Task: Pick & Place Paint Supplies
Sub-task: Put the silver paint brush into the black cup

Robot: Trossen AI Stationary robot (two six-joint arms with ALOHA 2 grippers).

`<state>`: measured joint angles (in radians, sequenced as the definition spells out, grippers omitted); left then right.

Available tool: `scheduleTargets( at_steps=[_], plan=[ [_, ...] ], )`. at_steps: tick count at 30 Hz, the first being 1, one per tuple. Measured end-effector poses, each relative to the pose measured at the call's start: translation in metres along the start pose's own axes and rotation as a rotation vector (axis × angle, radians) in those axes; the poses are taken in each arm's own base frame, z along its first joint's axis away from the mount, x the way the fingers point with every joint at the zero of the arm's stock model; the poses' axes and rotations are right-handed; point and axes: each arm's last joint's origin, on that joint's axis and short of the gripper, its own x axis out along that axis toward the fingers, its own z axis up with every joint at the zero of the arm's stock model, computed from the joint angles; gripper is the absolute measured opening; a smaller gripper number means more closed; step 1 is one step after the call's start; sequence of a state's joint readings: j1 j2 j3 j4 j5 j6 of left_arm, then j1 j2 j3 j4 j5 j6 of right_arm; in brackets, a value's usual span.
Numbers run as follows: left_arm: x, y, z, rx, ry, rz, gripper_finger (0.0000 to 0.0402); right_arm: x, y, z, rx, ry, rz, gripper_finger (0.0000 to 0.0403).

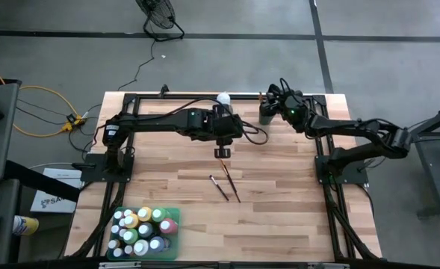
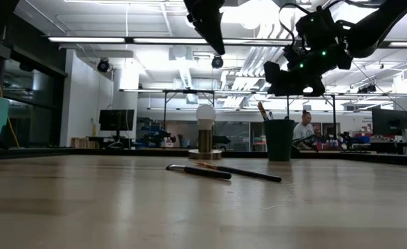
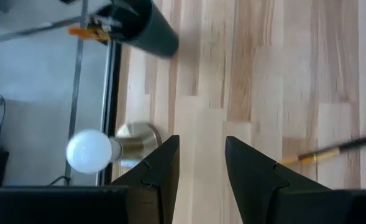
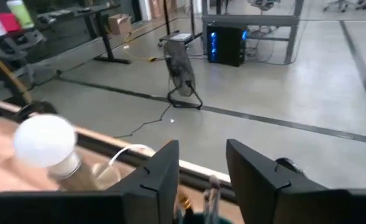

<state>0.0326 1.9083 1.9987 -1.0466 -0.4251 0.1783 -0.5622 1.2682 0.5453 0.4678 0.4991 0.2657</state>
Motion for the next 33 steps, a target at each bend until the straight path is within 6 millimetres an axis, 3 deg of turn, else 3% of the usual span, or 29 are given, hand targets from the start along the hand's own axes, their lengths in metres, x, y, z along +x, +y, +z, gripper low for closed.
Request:
scheduleTargets(
  at_steps=[4, 8, 12, 18, 26, 33],
  plan=[
    [0.0, -0.003, -0.009, 0.063, 0.075, -0.078, 0.0125, -0.014, 0.004, 0.003, -0.02, 0.03, 0.035, 0.0148],
    [0.004, -0.008, -0.016, 0.178, 0.107, -0.281, 0.0125, -0.033, 0.008, 0.006, -0.044, 0.073, 0.096, 0.0161],
    [0.023, -0.015, -0.03, 0.247, 0.145, -0.458, 0.0125, -0.052, 0.009, 0.012, 0.016, 0.115, 0.209, 0.0164],
    [0.059, -0.035, -0.057, 0.288, 0.207, -0.54, 0.0125, -0.072, 0.009, 0.019, 0.066, 0.132, 0.297, 0.0165],
    [0.095, -0.062, -0.09, 0.286, 0.222, -0.629, 0.0125, -0.082, 0.013, 0.019, 0.054, 0.142, 0.341, 0.0165],
    [0.103, -0.071, -0.101, 0.392, 0.172, -0.694, 0.0125, -0.086, 0.016, 0.014, 0.028, 0.177, 0.353, 0.0165]
  ],
)
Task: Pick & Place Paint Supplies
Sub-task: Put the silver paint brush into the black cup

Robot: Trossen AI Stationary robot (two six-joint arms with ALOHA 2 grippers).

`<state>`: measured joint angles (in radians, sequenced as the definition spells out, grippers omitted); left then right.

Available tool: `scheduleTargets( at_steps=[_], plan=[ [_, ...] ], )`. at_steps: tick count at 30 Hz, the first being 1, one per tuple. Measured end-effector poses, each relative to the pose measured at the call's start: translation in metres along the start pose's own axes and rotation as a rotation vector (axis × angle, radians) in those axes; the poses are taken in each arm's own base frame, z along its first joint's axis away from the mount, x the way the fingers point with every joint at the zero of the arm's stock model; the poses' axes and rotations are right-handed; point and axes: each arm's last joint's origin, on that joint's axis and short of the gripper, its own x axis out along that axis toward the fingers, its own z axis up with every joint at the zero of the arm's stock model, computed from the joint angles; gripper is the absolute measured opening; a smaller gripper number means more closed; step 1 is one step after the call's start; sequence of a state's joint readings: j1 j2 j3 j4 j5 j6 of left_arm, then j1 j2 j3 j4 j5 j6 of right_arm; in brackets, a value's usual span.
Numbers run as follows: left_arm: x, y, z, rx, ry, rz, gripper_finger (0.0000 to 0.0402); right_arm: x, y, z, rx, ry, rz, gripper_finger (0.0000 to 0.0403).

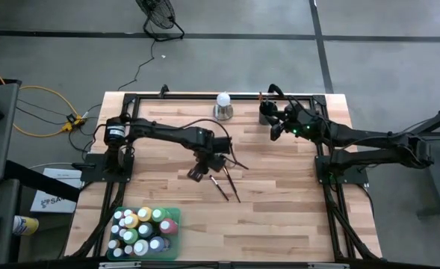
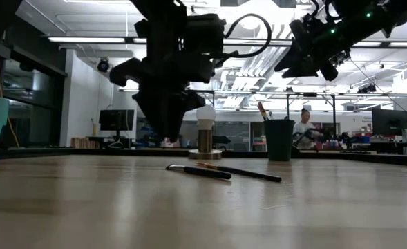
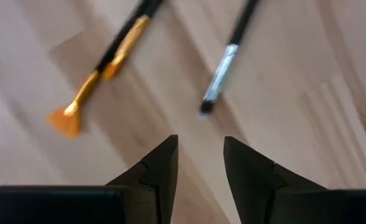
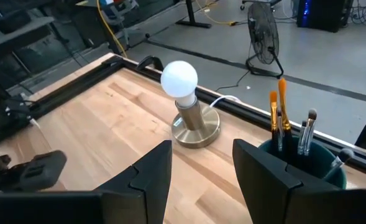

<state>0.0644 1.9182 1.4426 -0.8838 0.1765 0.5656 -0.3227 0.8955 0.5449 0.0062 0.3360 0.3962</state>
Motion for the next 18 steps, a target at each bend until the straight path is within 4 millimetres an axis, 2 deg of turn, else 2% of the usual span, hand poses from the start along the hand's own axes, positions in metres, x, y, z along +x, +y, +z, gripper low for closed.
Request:
scheduleTargets(
  at_steps=[9, 12, 18],
  plan=[
    [0.013, -0.013, 0.009, 0.151, -0.069, 0.016, 0.013, 0.0, 0.0, 0.0, 0.025, 0.004, 0.001, 0.0165],
    [0.015, -0.014, 0.011, 0.159, -0.063, 0.035, 0.0153, 0.0, 0.0, -0.001, 0.025, 0.004, 0.001, 0.0165],
    [0.03, -0.012, 0.009, 0.186, -0.006, 0.039, 0.0196, 0.0, 0.0, 0.0, 0.025, 0.004, 0.001, 0.0165]
  ],
)
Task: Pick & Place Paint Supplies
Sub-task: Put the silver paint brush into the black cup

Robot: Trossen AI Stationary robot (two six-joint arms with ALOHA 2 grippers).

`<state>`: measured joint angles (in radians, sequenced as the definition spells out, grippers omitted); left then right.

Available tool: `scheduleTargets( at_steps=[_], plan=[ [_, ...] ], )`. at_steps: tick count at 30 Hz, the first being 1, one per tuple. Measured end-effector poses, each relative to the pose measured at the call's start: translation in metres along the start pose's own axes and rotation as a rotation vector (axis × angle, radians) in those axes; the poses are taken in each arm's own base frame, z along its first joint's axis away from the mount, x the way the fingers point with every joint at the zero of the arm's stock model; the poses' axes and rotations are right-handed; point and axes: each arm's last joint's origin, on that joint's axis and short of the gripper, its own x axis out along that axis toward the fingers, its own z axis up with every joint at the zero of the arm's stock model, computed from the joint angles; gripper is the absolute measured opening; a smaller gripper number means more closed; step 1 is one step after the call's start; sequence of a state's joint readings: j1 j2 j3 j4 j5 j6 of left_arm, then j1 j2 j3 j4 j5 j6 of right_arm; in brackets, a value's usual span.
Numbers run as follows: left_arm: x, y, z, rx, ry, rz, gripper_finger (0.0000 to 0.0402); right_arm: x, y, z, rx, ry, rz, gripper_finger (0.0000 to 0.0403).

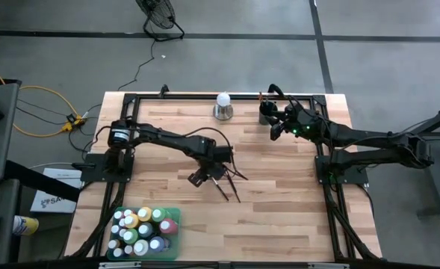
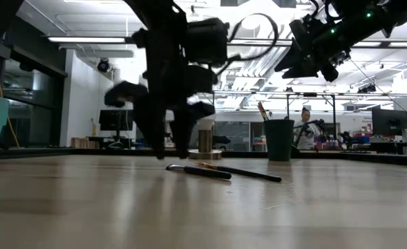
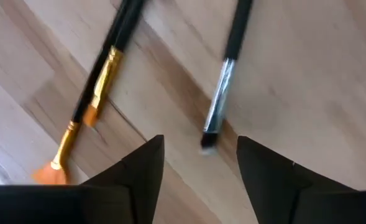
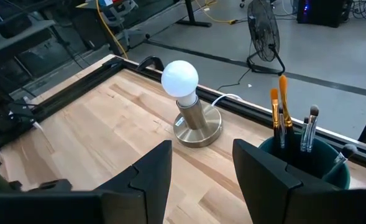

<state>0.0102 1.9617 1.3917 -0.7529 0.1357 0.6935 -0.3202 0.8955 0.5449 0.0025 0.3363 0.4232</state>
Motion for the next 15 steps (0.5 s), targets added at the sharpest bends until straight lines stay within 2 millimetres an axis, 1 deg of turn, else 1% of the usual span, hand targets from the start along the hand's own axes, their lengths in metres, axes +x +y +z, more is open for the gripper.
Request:
scheduleTargets(
  at_steps=[2, 5, 9, 15],
  plan=[
    [0.002, -0.001, -0.001, 0.012, 0.019, -0.002, 0.0199, 0.0, 0.0, 0.0, 0.001, 0.0, 0.002, 0.0165],
    [0.008, 0.0, 0.005, 0.033, -0.004, 0.026, 0.02, 0.0, 0.0, 0.0, 0.001, 0.004, 0.001, 0.0165],
    [0.012, -0.001, 0.003, 0.055, 0.015, 0.011, 0.02, 0.0, 0.0, 0.0, 0.001, 0.005, 0.001, 0.0165],
    [0.018, -0.001, 0.002, 0.045, 0.036, -0.005, 0.02, 0.0, 0.0, 0.0, 0.014, 0.001, 0.003, 0.0165]
  ],
)
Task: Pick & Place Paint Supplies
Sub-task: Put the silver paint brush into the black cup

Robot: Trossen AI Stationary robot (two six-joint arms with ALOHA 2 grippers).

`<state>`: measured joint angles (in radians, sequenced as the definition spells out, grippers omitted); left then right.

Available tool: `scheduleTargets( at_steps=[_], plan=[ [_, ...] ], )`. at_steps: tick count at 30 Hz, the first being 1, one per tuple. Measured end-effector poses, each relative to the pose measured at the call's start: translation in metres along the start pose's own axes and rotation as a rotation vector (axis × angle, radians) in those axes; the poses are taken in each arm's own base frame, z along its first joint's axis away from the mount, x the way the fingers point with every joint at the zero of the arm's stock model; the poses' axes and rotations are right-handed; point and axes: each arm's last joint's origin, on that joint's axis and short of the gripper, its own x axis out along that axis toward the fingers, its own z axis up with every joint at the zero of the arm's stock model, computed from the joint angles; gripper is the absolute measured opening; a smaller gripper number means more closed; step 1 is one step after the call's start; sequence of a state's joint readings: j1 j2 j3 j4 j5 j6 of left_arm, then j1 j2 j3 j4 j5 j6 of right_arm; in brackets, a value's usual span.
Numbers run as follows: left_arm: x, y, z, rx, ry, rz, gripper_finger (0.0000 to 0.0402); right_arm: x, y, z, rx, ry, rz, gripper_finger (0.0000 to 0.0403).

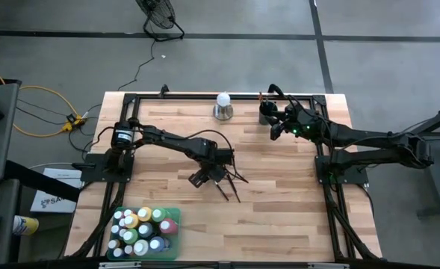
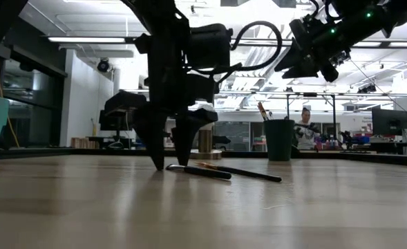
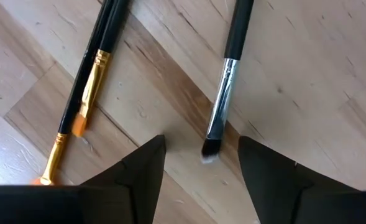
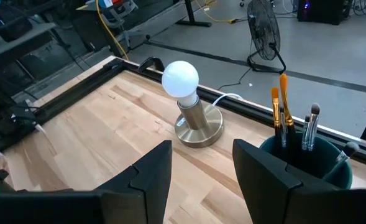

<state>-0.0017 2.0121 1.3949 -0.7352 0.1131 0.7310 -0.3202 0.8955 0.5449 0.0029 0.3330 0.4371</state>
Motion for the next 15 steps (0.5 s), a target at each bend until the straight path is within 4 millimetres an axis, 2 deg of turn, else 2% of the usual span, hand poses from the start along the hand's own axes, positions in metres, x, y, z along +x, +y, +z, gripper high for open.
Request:
scheduleTargets(
  at_steps=[5, 15],
  plan=[
    [0.0041, -0.0002, -0.0009, 0.0, 0.013, -0.011, 0.0181, 0.0, 0.0, 0.0, 0.007, 0.0, 0.0, 0.0165],
    [0.006, -0.0042, 0.0012, 0.01, 0.019, -0.023, 0.009, 0.0, 0.0, 0.0, 0.005, 0.0, 0.0, 0.0165]
  ],
)
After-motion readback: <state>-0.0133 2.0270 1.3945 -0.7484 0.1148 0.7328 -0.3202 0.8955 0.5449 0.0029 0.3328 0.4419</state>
